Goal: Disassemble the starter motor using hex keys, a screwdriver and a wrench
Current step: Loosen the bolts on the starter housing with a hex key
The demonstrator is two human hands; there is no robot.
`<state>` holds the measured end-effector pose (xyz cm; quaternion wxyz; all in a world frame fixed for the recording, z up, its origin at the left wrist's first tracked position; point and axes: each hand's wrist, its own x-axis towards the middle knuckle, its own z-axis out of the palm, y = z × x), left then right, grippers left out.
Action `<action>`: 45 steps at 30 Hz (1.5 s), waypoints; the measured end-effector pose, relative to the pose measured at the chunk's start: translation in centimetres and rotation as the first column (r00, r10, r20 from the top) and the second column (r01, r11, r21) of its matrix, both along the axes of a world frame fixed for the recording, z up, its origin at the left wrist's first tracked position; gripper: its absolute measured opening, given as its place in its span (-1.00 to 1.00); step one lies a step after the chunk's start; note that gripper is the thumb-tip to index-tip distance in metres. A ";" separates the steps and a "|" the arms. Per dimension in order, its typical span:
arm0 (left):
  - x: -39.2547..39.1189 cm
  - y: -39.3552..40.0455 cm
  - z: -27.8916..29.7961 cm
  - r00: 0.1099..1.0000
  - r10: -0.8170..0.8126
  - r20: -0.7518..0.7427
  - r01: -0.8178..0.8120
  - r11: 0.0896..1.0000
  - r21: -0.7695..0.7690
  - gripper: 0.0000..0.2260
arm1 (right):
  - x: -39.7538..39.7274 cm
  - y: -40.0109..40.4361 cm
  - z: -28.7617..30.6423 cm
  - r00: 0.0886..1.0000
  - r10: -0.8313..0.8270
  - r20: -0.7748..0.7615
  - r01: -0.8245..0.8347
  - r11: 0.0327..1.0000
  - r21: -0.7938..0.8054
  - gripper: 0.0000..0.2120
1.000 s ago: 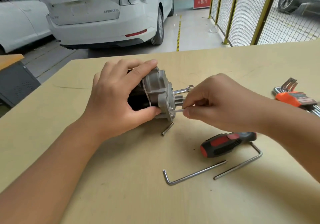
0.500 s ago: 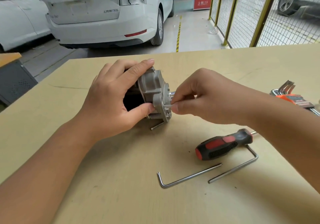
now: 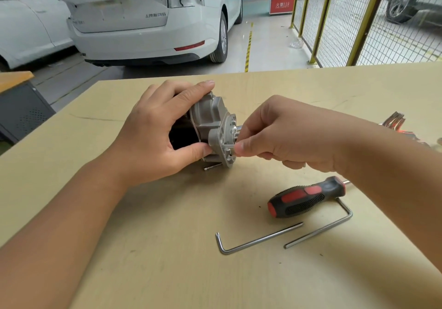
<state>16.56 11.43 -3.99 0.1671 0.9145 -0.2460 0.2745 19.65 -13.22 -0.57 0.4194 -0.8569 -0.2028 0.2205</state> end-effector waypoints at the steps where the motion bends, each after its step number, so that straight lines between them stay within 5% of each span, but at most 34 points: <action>1: 0.0 0.0 0.0 1.000 0.002 0.000 -0.002 1.000 -0.001 -0.22 | -0.1 0.1 0.1 0.993 0.020 0.113 -0.015 0.999 -0.045 -0.84; 5: 0.0 -0.3 0.1 1.000 0.015 -0.001 -0.015 1.000 -0.008 -0.20 | -0.7 0.5 0.1 0.819 0.208 0.534 -0.095 0.968 -0.231 -0.77; 10: 0.0 -0.2 0.1 1.000 0.014 0.000 -0.014 1.000 -0.009 -0.21 | -1.5 0.7 -0.1 0.643 0.265 0.718 -0.009 0.941 -0.339 -0.66; 13: -0.1 -0.2 0.0 1.000 0.012 0.001 -0.012 1.000 -0.006 -0.21 | -1.9 0.8 -0.1 0.629 0.264 0.731 -0.010 0.943 -0.332 -0.66; 15: -0.1 -0.1 0.0 1.000 0.010 0.005 -0.010 1.000 0.000 -0.20 | -1.6 0.6 -0.1 0.712 0.228 0.664 -0.040 0.958 -0.285 -0.75; 18: 0.0 0.1 0.0 1.000 0.003 0.003 -0.003 1.000 0.008 -0.16 | -1.0 0.0 0.3 0.921 0.061 0.385 -0.017 0.993 -0.116 -0.80; 20: 0.0 0.1 0.0 1.000 0.002 -0.004 -0.002 1.000 0.012 -0.12 | -0.9 -0.5 0.3 0.978 -0.005 0.206 0.019 0.998 -0.065 -0.84; 28: 0.1 -0.1 -0.2 1.000 0.019 0.009 -0.019 1.000 -0.001 -0.09 | -0.7 -0.5 -0.6 0.983 -0.073 -0.169 0.081 0.996 0.041 -0.83; 31: 0.2 -0.2 -0.1 1.000 0.023 0.007 -0.023 1.000 -0.018 -0.12 | -0.6 -0.6 -0.8 0.977 -0.077 -0.198 0.089 0.995 0.050 -0.81; 37: 0.0 0.1 0.0 1.000 0.013 -0.010 -0.013 1.000 -0.009 -0.14 | -1.0 -0.3 -0.5 0.995 -0.036 0.094 0.043 0.996 -0.075 -0.82; 40: 0.0 0.0 -0.1 1.000 0.020 -0.015 -0.020 1.000 -0.012 -0.14 | -1.1 -0.1 -0.6 0.926 0.083 0.368 -0.009 0.980 -0.200 -0.78; 45: -0.1 -0.1 0.0 1.000 0.021 -0.016 -0.022 1.000 -0.011 -0.14 | -1.4 0.1 -0.4 0.840 0.169 0.516 -0.017 0.958 -0.287 -0.75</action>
